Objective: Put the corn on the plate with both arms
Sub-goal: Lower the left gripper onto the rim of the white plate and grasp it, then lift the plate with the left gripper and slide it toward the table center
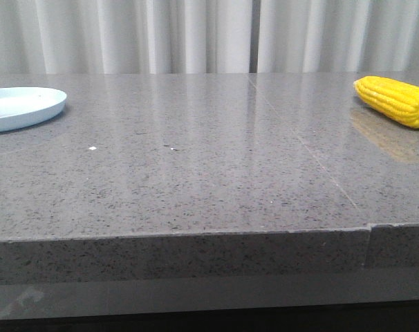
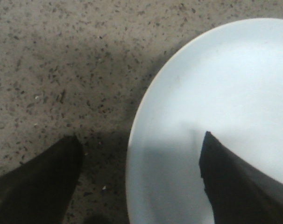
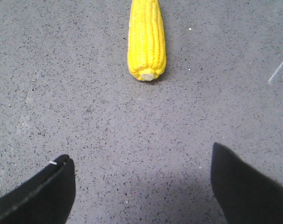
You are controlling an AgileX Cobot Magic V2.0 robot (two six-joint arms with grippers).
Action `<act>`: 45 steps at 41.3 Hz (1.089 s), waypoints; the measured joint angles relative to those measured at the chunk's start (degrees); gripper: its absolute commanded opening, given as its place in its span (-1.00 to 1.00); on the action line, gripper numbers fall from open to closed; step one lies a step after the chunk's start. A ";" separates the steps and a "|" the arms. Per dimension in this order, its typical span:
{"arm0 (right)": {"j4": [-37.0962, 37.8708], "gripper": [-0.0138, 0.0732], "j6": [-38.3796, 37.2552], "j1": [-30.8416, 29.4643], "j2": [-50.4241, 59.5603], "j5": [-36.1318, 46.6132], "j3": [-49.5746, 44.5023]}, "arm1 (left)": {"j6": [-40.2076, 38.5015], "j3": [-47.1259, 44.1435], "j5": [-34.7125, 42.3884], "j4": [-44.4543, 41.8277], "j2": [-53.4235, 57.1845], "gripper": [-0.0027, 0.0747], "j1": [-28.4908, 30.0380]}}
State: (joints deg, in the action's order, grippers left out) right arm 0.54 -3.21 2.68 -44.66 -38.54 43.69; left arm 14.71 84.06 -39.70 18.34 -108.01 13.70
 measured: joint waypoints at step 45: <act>0.00 0.73 0.00 0.00 0.00 0.00 0.00 | 0.10 8.08 -6.90 5.12 4.18 -0.98 -15.31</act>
State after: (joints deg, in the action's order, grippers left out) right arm 0.54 -3.21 2.68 -44.66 -38.54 43.69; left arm 14.80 92.14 -46.60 23.45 -103.83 -1.61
